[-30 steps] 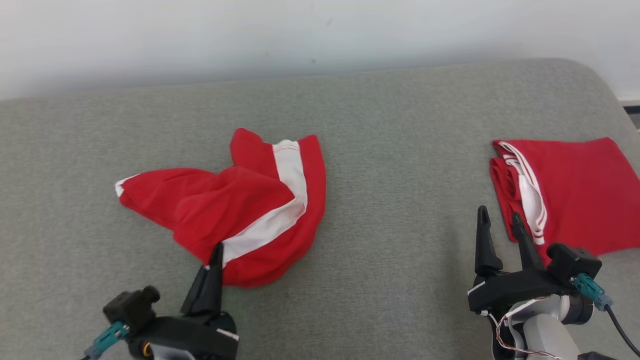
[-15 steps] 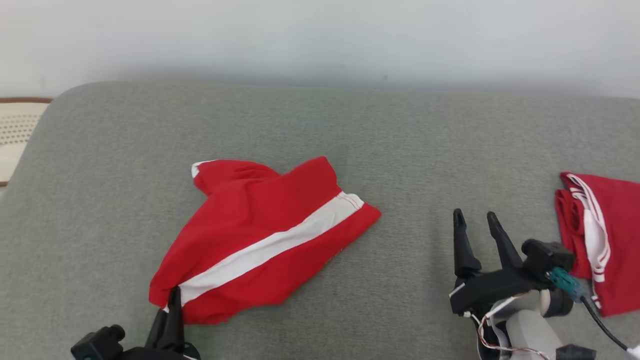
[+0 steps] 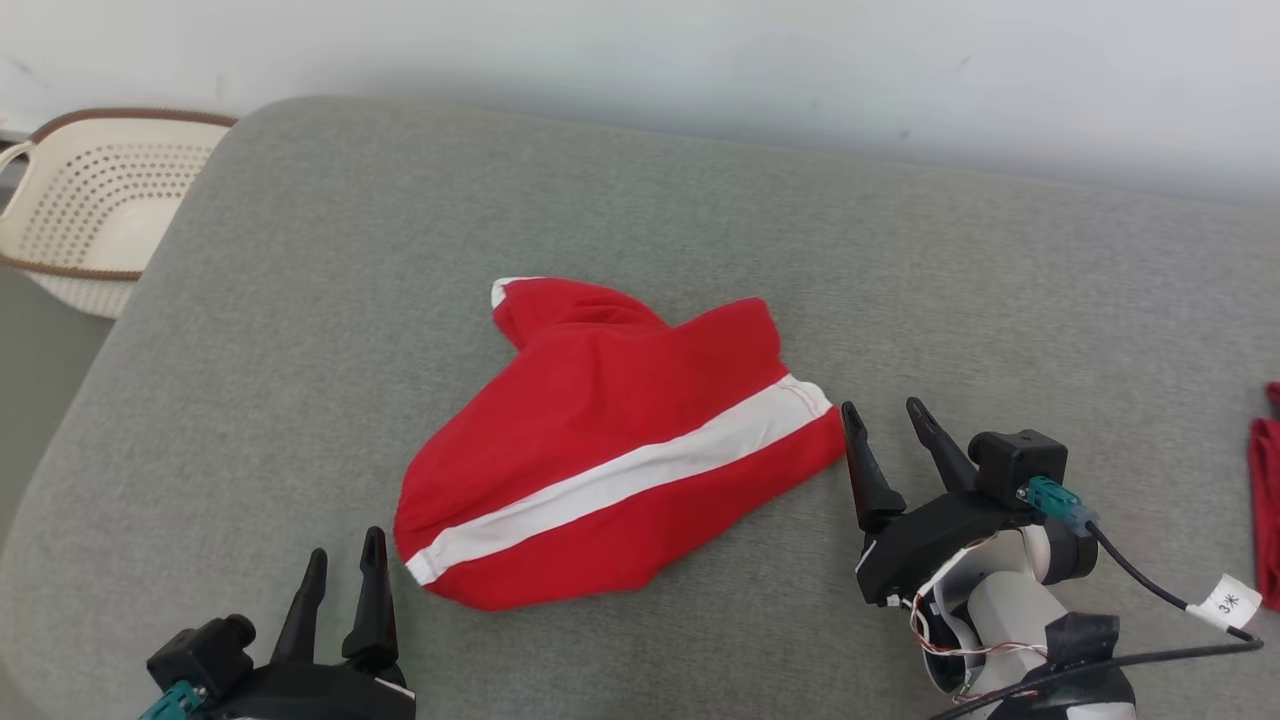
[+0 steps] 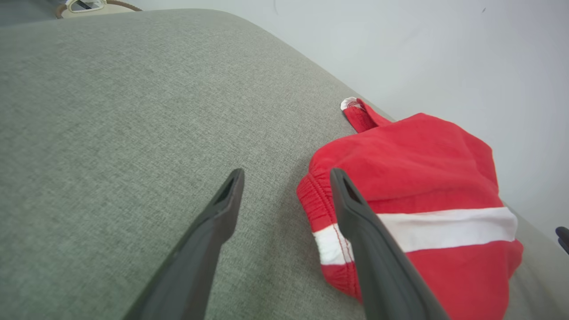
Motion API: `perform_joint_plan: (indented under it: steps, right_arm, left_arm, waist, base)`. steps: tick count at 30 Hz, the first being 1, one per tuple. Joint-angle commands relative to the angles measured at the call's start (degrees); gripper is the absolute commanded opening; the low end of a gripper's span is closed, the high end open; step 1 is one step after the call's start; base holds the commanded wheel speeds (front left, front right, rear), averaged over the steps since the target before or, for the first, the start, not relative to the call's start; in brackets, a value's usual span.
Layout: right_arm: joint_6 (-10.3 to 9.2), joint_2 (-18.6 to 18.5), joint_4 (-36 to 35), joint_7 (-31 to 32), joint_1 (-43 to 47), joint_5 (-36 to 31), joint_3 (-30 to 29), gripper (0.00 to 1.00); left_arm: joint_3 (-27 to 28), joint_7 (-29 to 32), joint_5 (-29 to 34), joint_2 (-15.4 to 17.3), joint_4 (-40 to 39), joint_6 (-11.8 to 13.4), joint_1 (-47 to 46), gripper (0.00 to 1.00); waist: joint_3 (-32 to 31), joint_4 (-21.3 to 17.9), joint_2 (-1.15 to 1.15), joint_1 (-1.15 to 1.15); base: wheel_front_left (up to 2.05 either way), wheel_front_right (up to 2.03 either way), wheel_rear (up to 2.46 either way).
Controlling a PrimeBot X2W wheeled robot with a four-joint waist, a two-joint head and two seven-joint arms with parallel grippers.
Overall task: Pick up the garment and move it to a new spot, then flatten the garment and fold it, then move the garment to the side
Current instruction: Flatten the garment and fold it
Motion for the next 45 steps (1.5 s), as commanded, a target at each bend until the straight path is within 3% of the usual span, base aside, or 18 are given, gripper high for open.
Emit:
perform_joint_plan:
  steps: [1, 9, 10, 11, 12, 13, 24, 42, 43, 44, 45]
  right_arm:
    - [0.02, -0.4, 0.4, -0.1, -0.4, 0.2, 0.1, 1.00]
    - [0.02, -1.9, 10.0, 0.0, -4.3, -2.5, -0.7, 1.00]
    - [0.02, -1.9, 11.8, 0.0, -4.7, -3.1, -1.2, 0.82]
    - [0.02, -1.8, 12.4, 0.0, -4.7, -3.3, -1.3, 0.49]
    - [0.02, -1.8, 12.9, 0.0, -4.6, -3.3, -1.3, 0.35]
    - [0.02, -1.7, 13.1, 0.0, -4.6, -3.3, -1.4, 0.00]
    - [-0.02, -2.2, 5.2, 0.0, 1.8, -3.7, -9.1, 0.00]
    - [-0.02, 0.6, -4.1, 0.0, 14.0, -4.1, -14.2, 0.00]
    - [-0.02, 0.8, -4.4, 0.0, 14.6, -4.2, -14.1, 0.09]
    - [-0.02, 1.0, -4.7, 0.0, 15.0, -4.1, -14.1, 0.31]
    - [-0.02, 1.2, -5.0, 0.0, 15.6, -4.1, -14.1, 0.85]
  left_arm:
    - [-0.1, -0.2, -0.1, 0.1, -0.1, 0.1, -0.1, 1.00]
    - [-2.7, -0.2, -1.2, 0.0, -3.1, 0.3, 1.5, 1.00]
    - [-3.0, -0.2, -1.4, 0.1, -3.6, 0.4, 1.9, 1.00]
    - [-3.2, -0.2, -1.4, 0.1, -3.9, 0.4, 1.9, 1.00]
    - [-3.2, -0.2, -1.3, 0.1, -4.1, 0.3, 1.8, 1.00]
    - [-3.3, -0.2, -1.4, 0.1, -4.2, 0.3, 1.7, 1.00]
    - [-5.0, -0.2, -0.6, 0.1, -4.2, -0.4, 1.6, 1.00]
    - [-6.1, -0.2, 0.8, 0.1, -3.0, -0.8, 2.9, 1.00]
    - [-6.0, -0.2, 0.9, 0.1, -2.9, -0.7, 3.1, 1.00]
    - [-5.7, -0.2, 1.4, 0.1, -2.9, -0.6, 3.3, 1.00]
    - [-5.5, -0.2, 1.6, 0.1, -2.9, -0.5, 3.5, 1.00]
  waist:
    - [1.3, 2.2, 0.00, 0.00]
    - [2.8, 5.9, 0.00, 0.00]
    - [3.0, 6.1, 0.00, 0.00]
    - [3.1, 6.0, 0.00, 0.00]
    - [3.2, 6.0, 0.00, 0.00]
    - [3.2, 5.8, 0.00, 0.00]
    - [1.6, 0.2, 0.00, 0.00]
    - [-1.9, -9.8, 0.00, 0.00]
    - [-2.1, -10.1, 0.00, 0.00]
    - [-2.5, -10.5, 0.00, 0.00]
    - [-2.8, -10.8, 0.00, 0.00]
  base:
    - [0.00, 0.00, 0.00]
    - [0.00, 0.00, 0.00]
    - [0.00, 0.00, 0.00]
    - [0.00, 0.00, 0.00]
    - [0.00, 0.00, 0.00]
    - [0.00, 0.00, 0.00]
    - [0.00, 0.00, 0.00]
    - [0.00, 0.00, 0.00]
    - [0.00, 0.00, 0.00]
    - [0.00, 0.00, 0.00]
    - [0.00, 0.00, 0.00]
